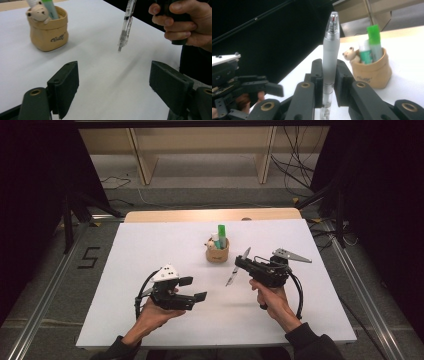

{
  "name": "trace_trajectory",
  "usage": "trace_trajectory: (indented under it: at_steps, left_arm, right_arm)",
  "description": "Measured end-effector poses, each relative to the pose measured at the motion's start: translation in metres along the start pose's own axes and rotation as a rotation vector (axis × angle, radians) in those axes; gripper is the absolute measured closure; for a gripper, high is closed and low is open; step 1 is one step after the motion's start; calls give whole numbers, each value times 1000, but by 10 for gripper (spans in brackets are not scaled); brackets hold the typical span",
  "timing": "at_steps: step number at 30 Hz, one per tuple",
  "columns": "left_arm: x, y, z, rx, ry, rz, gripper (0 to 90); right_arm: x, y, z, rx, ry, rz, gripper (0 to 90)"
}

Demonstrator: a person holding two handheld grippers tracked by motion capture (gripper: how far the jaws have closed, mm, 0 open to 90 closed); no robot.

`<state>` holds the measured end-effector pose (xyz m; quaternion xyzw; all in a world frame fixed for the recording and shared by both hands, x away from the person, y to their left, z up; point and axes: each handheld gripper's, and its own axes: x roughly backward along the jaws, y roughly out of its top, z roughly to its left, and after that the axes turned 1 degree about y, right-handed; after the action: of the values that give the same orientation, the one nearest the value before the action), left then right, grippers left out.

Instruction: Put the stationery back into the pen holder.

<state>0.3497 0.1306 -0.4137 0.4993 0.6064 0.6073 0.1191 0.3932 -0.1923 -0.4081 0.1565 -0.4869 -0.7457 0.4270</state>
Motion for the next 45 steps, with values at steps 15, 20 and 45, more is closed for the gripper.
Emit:
trace_trajectory:
  at_steps: [15,20,45]
  left_arm:
    - [24,-16,22,13,95,-21,221]
    - [29,-18,25,15,105,-42,219]
    - [37,-25,28,-12,129,-72,201]
  right_arm:
    - [-20,35,-12,87,-101,-34,800]
    - [-28,45,-16,113,-124,-34,800]
    - [-85,74,-34,118,-240,-14,799]
